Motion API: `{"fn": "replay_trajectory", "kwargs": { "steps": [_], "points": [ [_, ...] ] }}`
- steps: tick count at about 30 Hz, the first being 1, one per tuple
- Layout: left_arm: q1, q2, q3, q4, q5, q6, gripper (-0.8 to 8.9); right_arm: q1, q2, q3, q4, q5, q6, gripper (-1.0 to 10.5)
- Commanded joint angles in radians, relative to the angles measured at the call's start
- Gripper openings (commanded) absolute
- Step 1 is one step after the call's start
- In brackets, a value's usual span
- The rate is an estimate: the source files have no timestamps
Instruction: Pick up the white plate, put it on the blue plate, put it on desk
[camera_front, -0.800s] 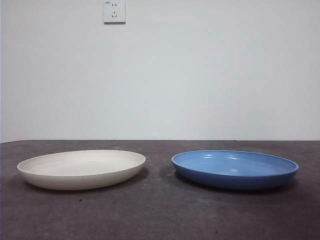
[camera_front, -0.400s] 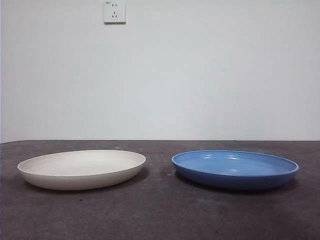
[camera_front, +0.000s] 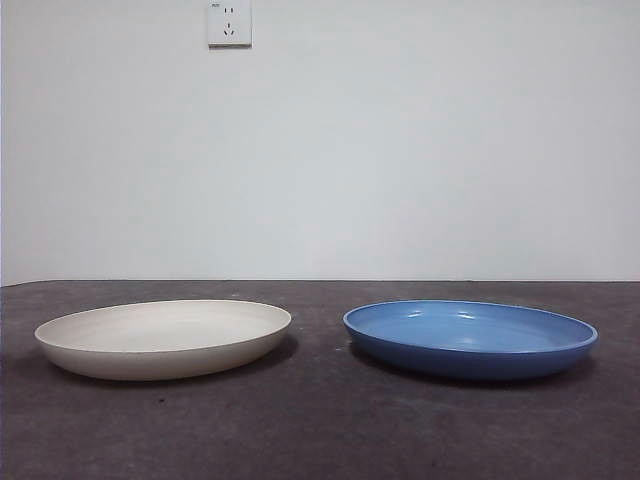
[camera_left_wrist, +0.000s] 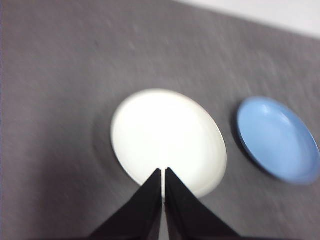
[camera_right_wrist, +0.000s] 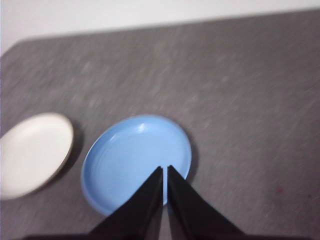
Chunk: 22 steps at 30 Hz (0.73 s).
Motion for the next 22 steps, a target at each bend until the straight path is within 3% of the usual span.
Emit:
{"fn": "replay_trajectory", "kwargs": {
  "steps": [1, 6, 12, 18, 20, 22],
  "points": [
    [-0.027, 0.05, 0.053, -0.052, 0.042, 0.083, 0.1, 0.014, 0.067, 0.066, -0.063, -0.031, -0.084, 0.1],
    [-0.102, 0.114, 0.102, -0.135, 0.098, 0.136, 0.09, 0.069, 0.157, 0.132, -0.185, -0.086, -0.132, 0.1],
    [-0.166, 0.141, 0.11, -0.179, 0.099, 0.166, 0.1, 0.156, 0.203, 0.14, -0.3, -0.087, -0.174, 0.1],
    [-0.18, 0.142, 0.11, -0.15, 0.098, 0.174, 0.12, 0.204, 0.203, 0.14, -0.301, -0.083, -0.175, 0.1],
    [-0.18, 0.142, 0.11, -0.147, 0.098, 0.174, 0.74, 0.206, 0.203, 0.14, -0.301, -0.083, -0.174, 0.2],
    [-0.18, 0.142, 0.11, -0.148, 0.098, 0.169, 1.98, 0.206, 0.203, 0.14, -0.3, -0.082, -0.169, 1.3]
  ]
}}
